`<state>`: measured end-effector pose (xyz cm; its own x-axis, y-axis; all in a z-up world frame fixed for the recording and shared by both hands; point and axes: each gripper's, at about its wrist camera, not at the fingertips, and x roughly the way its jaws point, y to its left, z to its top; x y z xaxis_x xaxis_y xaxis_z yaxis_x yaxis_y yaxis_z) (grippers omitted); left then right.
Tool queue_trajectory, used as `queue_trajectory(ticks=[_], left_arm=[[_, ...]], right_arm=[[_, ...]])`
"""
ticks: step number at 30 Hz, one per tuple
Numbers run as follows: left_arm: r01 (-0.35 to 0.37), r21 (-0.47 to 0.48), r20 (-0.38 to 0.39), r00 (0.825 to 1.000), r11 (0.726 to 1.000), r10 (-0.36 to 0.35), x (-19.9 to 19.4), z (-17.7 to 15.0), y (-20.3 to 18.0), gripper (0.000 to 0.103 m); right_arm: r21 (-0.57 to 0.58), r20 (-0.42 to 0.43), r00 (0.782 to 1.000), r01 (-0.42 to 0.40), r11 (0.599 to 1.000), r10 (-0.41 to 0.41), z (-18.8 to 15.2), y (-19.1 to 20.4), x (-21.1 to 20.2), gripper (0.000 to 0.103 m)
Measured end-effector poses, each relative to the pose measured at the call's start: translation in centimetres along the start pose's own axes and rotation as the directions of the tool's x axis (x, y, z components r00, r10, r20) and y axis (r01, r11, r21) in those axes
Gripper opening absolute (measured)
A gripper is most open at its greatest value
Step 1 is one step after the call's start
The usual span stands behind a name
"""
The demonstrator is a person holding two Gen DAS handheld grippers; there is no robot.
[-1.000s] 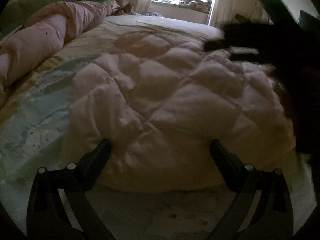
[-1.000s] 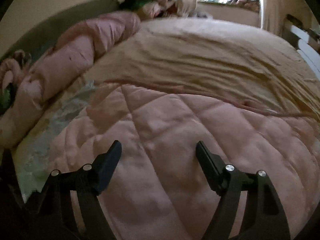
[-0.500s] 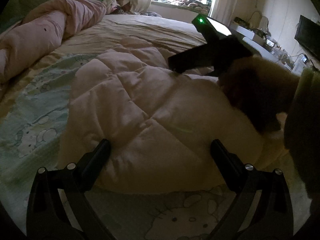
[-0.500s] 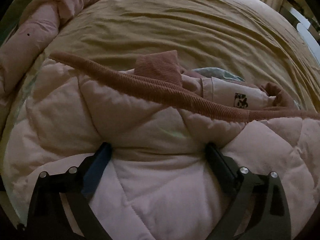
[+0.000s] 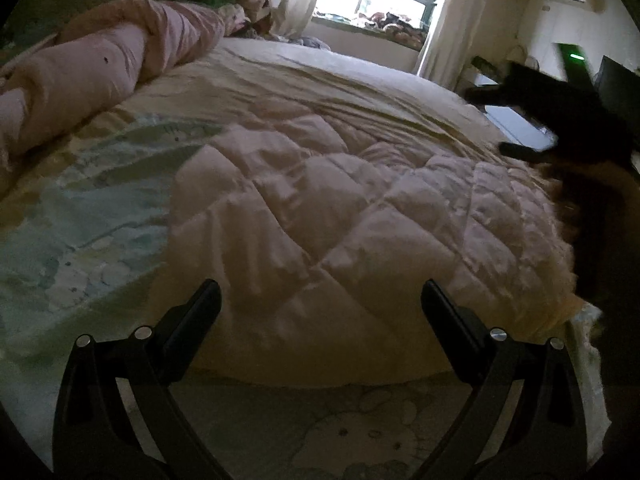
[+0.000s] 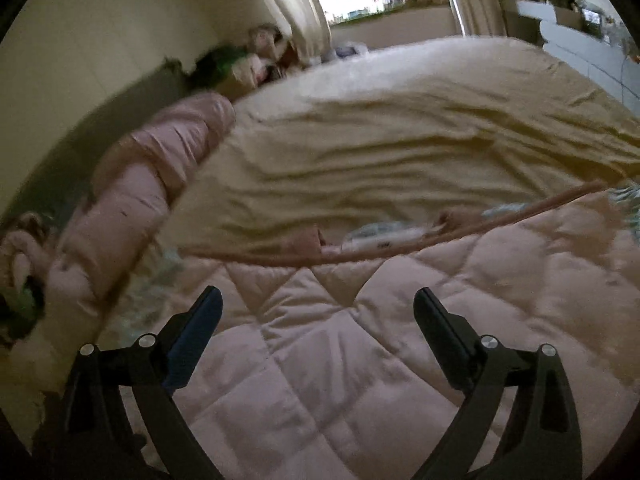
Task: Fold large clothes
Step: 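Open both tools and lift them off the folded comforter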
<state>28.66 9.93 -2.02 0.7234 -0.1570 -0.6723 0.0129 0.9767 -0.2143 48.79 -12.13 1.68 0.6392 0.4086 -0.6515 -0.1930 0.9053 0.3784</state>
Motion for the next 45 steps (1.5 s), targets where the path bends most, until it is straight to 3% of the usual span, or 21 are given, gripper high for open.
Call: queue_trajectory(ticks=[4,12,18,22,28,45], left_arm=[[-0.015,-0.015,0.014,1.0,1.0,0.015,-1.1,0.4,0.2,0.094],[-0.055,0.005,0.08,0.995,0.998,0.054,-4.9,0.4,-0.2,0.094],[-0.042,-0.011,0.151,0.988,0.999,0.043,-8.5,0.4,-0.6,0.094],[-0.081,-0.008,0.177,0.981,0.997,0.081,-10.3,-0.2,-1.0,0.094],[-0.098,-0.009,0.181,0.979,0.995,0.098,-12.3,-1.5,-1.3,0.094],[-0.179,0.018,0.117,0.977,0.984,0.176,-13.3,-5.7,-3.0,0.094]], right_arm=[[-0.052,0.082,0.996,-0.02,0.998,0.024,-0.9,-0.2,-5.9,0.099],[-0.129,0.196,0.981,0.033,0.991,-0.008,-3.9,-2.8,-14.3,0.099],[-0.126,0.271,0.96,0.101,0.987,-0.064,-6.9,-6.0,-19.7,0.099],[-0.091,0.279,0.955,0.129,0.987,-0.099,-8.7,-8.1,-22.3,0.099],[-0.056,0.271,0.956,0.133,0.99,-0.113,-11.2,-10.4,-24.8,0.099],[0.022,0.179,0.979,0.095,0.995,-0.098,-17.1,-13.9,-25.3,0.099]])
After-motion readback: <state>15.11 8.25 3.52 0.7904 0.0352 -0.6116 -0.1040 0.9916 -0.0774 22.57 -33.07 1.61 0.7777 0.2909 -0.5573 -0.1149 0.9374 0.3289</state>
